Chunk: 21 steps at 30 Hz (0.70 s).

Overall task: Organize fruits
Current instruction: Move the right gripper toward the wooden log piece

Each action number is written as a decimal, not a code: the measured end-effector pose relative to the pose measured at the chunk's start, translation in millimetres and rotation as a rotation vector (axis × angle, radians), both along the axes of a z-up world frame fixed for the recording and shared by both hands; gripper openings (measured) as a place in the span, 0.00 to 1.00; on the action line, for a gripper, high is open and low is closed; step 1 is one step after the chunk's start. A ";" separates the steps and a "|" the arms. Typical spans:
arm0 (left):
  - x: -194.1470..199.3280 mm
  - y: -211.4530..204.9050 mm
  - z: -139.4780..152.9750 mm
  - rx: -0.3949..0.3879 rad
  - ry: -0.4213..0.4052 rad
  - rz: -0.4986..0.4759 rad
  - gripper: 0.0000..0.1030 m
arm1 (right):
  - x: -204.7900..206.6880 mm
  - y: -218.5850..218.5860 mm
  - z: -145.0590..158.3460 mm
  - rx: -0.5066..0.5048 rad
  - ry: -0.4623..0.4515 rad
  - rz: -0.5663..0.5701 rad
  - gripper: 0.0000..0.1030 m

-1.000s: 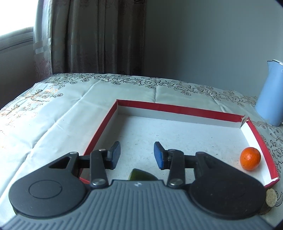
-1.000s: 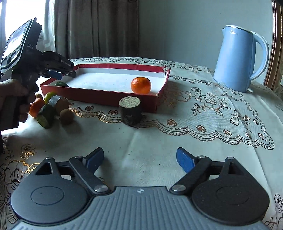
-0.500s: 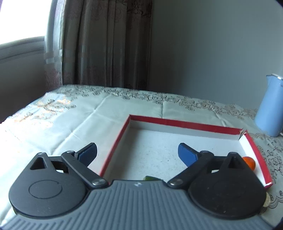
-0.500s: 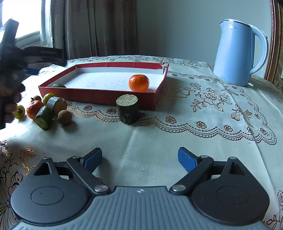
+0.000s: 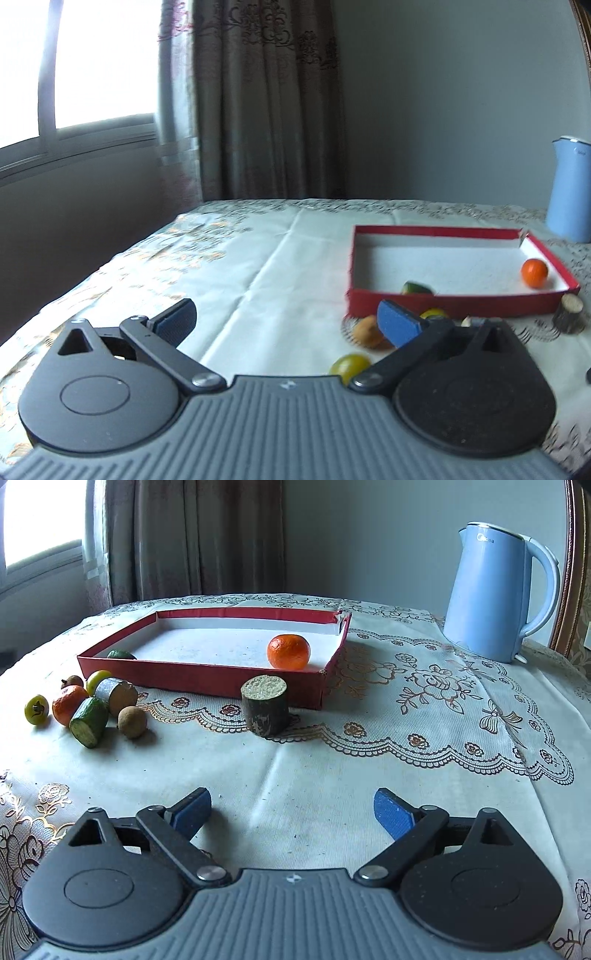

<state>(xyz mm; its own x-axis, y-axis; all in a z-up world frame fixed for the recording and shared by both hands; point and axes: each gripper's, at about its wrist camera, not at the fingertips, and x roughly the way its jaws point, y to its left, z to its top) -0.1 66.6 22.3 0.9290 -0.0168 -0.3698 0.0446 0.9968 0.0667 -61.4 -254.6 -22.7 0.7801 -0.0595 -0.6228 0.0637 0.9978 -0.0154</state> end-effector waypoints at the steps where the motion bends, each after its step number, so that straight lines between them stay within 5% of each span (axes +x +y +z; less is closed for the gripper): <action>1: -3.3 4.8 -4.5 -0.003 0.002 0.018 1.00 | 0.2 0.0 -0.5 -0.003 0.001 -0.002 0.94; 11: -5.0 39.3 -27.2 -0.125 0.088 0.049 1.00 | -5.3 14.7 10.1 -0.063 -0.122 0.008 0.95; 17: -4.9 33.7 -29.7 -0.093 0.110 0.020 1.00 | 19.4 15.6 17.6 -0.091 -0.115 -0.022 0.90; 21: -3.0 28.5 -31.1 -0.069 0.117 0.002 1.00 | 37.5 19.3 19.5 -0.134 -0.110 -0.009 0.77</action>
